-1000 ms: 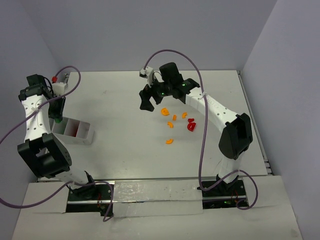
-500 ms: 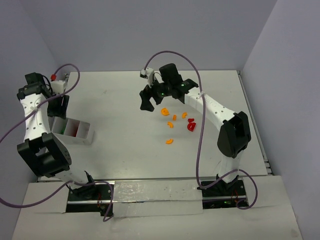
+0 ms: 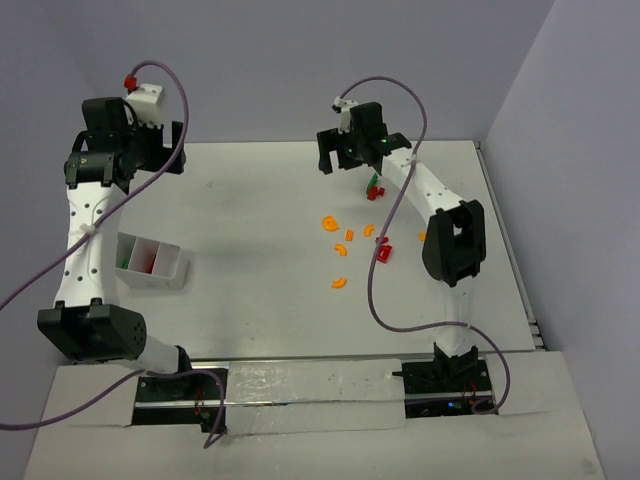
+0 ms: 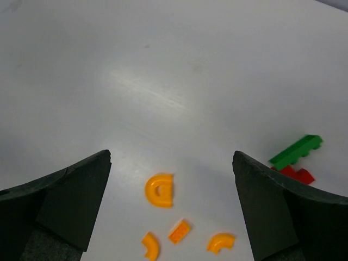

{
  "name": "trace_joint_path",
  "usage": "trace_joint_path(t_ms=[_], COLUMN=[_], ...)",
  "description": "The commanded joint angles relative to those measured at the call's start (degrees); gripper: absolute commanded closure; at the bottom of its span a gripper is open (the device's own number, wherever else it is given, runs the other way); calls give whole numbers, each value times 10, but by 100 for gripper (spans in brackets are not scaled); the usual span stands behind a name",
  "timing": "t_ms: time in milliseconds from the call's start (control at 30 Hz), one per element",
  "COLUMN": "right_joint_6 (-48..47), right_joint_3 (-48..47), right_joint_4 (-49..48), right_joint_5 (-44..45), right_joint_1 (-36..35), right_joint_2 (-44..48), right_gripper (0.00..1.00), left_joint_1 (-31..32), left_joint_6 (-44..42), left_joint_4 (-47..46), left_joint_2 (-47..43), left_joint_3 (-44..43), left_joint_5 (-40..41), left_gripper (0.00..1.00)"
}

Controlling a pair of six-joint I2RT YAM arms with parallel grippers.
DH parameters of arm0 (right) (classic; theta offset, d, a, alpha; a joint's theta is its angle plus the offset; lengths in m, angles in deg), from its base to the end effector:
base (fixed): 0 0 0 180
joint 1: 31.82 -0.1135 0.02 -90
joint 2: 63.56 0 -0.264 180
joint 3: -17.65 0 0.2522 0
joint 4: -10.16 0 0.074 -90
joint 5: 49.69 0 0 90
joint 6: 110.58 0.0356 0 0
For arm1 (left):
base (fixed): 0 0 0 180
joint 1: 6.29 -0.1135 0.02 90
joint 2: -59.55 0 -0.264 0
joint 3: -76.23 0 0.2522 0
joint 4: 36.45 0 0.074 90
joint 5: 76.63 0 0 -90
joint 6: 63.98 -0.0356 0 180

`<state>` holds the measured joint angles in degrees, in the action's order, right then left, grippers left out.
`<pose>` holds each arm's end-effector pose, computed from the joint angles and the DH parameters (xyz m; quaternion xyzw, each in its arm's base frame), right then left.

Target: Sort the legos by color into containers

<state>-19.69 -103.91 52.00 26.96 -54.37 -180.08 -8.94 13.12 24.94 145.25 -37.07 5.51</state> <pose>0.4365 0.1902 0.3068 -0.2180 0.8625 0.1921 0.4143 0.3144 0.0097 0.4328 0.1108 0.8736 0.0037 0.4738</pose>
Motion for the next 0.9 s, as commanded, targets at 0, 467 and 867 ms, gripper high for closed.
trace_joint_path(t_ms=[0, 467, 867], right_joint_6=[58, 207, 244], right_joint_3=[-83, -156, -183], right_joint_4=[45, 66, 74], right_joint_5=[140, 309, 270], right_joint_1=[24, 74, 93], right_joint_2=[-76, -199, -239], right_gripper=[0, 17, 33], left_joint_1=[-7, 12, 17], left_joint_6=[174, 193, 191], left_joint_4=[-131, -195, -186], left_joint_2=[-21, -55, -48], left_joint_3=[21, 106, 108], left_joint_5=[-4, 53, 75], left_gripper=[1, 1, 1])
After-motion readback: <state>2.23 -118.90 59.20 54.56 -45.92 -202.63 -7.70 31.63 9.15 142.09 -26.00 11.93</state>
